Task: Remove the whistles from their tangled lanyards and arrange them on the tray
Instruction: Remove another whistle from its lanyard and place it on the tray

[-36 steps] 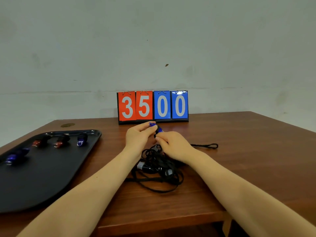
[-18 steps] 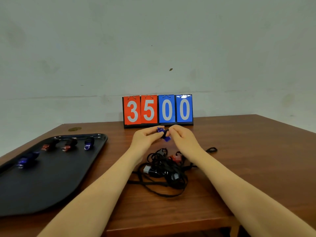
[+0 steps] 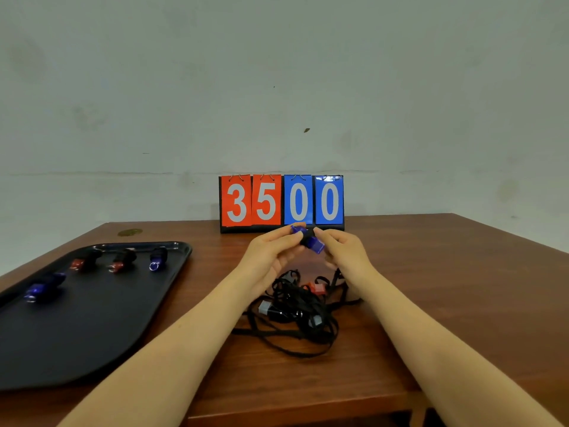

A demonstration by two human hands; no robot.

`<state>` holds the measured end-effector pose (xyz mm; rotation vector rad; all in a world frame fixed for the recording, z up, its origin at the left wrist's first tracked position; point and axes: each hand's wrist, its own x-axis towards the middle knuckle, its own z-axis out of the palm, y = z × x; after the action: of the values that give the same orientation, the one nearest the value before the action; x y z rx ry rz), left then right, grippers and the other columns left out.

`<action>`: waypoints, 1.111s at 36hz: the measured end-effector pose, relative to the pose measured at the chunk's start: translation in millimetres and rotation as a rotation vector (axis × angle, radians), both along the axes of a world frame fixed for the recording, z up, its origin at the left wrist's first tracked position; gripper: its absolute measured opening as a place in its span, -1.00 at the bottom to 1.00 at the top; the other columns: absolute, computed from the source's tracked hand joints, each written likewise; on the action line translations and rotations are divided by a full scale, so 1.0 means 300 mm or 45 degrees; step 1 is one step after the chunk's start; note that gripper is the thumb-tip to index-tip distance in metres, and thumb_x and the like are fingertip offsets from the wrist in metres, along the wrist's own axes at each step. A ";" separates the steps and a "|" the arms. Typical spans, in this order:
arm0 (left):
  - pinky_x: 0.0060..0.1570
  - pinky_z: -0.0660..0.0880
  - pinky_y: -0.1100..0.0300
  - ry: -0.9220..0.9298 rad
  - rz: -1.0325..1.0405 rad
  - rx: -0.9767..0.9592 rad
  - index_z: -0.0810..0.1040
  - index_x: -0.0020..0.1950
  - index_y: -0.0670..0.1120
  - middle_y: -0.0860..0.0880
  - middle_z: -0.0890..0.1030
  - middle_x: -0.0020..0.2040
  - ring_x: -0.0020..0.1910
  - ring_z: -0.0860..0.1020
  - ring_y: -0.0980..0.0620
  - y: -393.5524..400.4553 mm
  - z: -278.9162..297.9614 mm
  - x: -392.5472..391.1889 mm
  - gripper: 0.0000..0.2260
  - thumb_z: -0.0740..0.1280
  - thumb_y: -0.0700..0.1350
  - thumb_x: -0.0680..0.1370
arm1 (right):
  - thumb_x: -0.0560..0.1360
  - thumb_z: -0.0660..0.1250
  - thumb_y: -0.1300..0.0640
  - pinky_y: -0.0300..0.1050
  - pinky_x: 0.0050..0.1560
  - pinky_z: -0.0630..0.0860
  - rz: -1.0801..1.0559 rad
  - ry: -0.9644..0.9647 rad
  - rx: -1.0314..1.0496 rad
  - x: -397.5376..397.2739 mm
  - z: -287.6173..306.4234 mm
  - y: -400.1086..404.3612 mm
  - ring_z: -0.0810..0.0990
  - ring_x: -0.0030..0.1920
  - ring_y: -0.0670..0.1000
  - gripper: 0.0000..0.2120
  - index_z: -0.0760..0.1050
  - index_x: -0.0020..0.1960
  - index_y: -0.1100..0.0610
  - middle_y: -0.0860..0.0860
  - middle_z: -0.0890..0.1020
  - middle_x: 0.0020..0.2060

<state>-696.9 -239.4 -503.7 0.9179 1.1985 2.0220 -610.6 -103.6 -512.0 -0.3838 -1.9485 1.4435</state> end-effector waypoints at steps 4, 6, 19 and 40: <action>-0.16 0.59 0.32 -0.218 -0.027 0.136 0.61 0.07 -0.20 -0.11 0.71 -0.07 -0.10 0.68 0.08 0.003 0.007 0.012 -0.84 0.27 -0.33 0.56 | 0.61 0.21 0.11 -0.29 -0.49 0.24 0.068 0.001 0.000 -0.014 -0.013 -0.007 0.25 -0.53 -0.12 -0.72 0.51 -0.21 0.19 -0.07 0.33 -0.54; -0.17 0.60 0.30 -0.311 -0.010 0.187 0.60 0.07 -0.22 -0.13 0.71 -0.06 -0.10 0.68 0.05 0.006 0.003 0.007 -0.85 0.28 -0.33 0.56 | 0.62 0.18 0.10 -0.27 -0.40 0.29 0.044 -0.034 0.189 -0.023 -0.027 -0.009 0.30 -0.50 -0.15 -0.71 0.53 -0.21 0.15 -0.13 0.38 -0.55; 0.02 0.58 0.24 0.049 0.471 -0.029 0.62 0.09 -0.06 -0.07 0.66 0.08 0.06 0.64 0.05 0.022 -0.030 -0.053 -0.81 0.35 -0.28 0.55 | 0.62 0.17 0.04 0.02 -0.12 0.48 0.121 -0.266 0.940 -0.030 -0.066 -0.033 0.54 -0.23 -0.01 -0.78 0.49 -0.13 0.10 0.01 0.59 -0.27; 0.07 0.56 0.22 0.349 0.362 -0.277 0.65 0.14 -0.02 -0.01 0.69 0.06 0.06 0.64 0.08 0.006 -0.025 -0.024 -0.80 0.37 -0.19 0.55 | 0.62 0.17 0.14 -0.28 -0.26 0.37 -0.060 0.095 0.239 -0.002 -0.002 -0.021 0.45 -0.31 -0.10 -0.75 0.48 -0.21 0.07 -0.08 0.53 -0.35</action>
<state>-704.2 -237.6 -511.3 0.9826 1.7483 1.9692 -611.3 -110.0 -512.5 -0.2847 -1.9812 1.2156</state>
